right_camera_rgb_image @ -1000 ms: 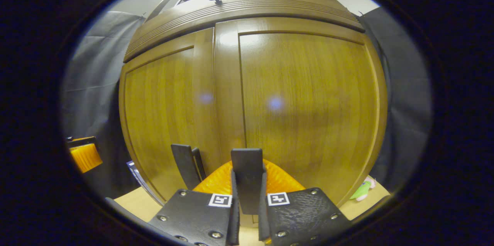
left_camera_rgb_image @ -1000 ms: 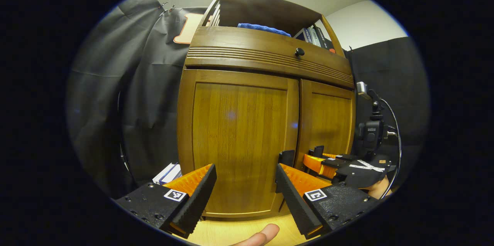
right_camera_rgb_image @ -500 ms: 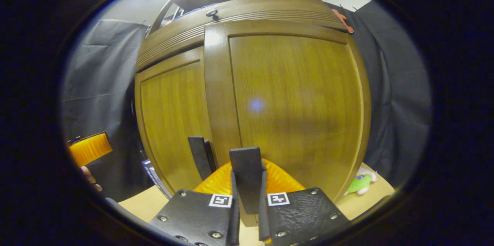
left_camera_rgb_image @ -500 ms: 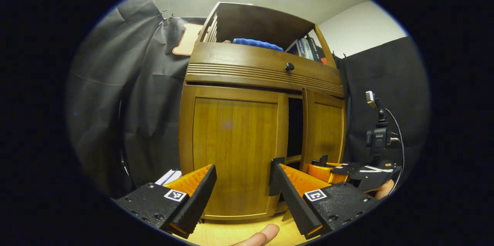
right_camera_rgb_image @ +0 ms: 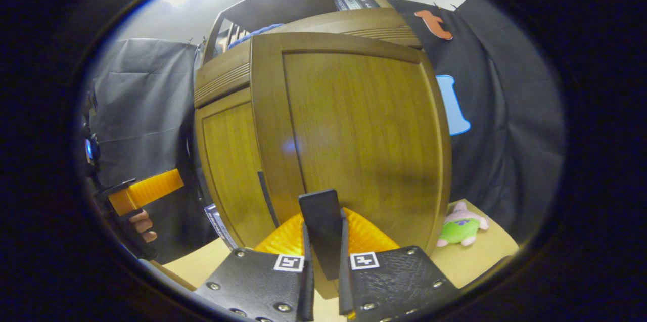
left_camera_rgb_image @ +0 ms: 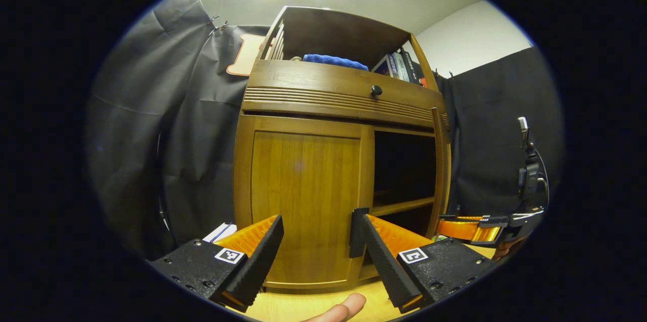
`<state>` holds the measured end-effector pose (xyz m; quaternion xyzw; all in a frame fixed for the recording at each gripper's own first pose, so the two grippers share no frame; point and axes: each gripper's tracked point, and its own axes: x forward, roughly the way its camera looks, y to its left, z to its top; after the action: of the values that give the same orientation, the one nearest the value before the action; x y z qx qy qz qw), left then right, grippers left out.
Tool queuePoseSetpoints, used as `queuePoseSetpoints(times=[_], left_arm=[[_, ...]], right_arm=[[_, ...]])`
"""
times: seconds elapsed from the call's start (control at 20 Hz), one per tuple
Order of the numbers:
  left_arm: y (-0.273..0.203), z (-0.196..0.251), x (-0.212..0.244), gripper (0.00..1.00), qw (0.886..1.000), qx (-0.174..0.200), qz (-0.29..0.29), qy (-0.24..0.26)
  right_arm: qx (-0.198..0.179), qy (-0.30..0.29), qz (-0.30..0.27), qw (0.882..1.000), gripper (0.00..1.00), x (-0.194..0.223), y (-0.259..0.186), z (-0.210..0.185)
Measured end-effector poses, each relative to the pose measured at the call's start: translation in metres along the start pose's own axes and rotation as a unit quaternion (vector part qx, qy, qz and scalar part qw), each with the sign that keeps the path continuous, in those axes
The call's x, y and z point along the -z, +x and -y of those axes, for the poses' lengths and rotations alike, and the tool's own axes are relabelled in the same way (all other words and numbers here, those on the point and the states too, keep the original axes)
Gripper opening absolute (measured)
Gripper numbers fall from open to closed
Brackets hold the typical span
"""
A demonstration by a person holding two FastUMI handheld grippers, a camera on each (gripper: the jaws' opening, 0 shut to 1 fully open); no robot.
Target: Open the right door of the double-door shoe cabinet with the right hand, and open the left door with the left hand.
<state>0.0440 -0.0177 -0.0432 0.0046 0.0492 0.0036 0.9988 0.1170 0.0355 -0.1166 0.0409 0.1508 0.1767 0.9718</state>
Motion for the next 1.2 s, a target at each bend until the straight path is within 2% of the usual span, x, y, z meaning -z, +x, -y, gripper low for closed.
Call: queuePoseSetpoints(times=[0.2,0.45,0.7,0.75,0.8,1.2], left_arm=[[-0.008,0.024,0.004,0.92,0.999,0.034,-0.004,0.014],[-0.024,0.041,-0.003,0.93,0.998,0.066,0.01,0.019],[-0.027,0.031,-0.009,0.96,0.998,0.055,0.02,0.01],[-0.026,0.03,-0.007,0.96,0.998,0.054,0.016,0.009],[-0.025,0.03,-0.006,0.96,0.998,0.054,0.014,0.01],[-0.023,0.034,-0.001,0.96,0.998,0.054,0.005,0.007]], right_arm=[[-0.004,0.012,0.007,1.0,0.19,-0.002,-0.024,0.015],[0.033,0.003,0.026,0.999,0.19,-0.006,-0.041,0.03],[0.055,-0.02,0.03,0.998,0.18,-0.007,-0.048,0.036],[0.062,-0.026,0.031,0.997,0.23,-0.007,-0.051,0.04],[0.068,-0.026,0.032,0.997,0.18,-0.008,-0.053,0.042],[0.1,-0.032,0.038,0.994,0.18,-0.012,-0.073,0.063]])
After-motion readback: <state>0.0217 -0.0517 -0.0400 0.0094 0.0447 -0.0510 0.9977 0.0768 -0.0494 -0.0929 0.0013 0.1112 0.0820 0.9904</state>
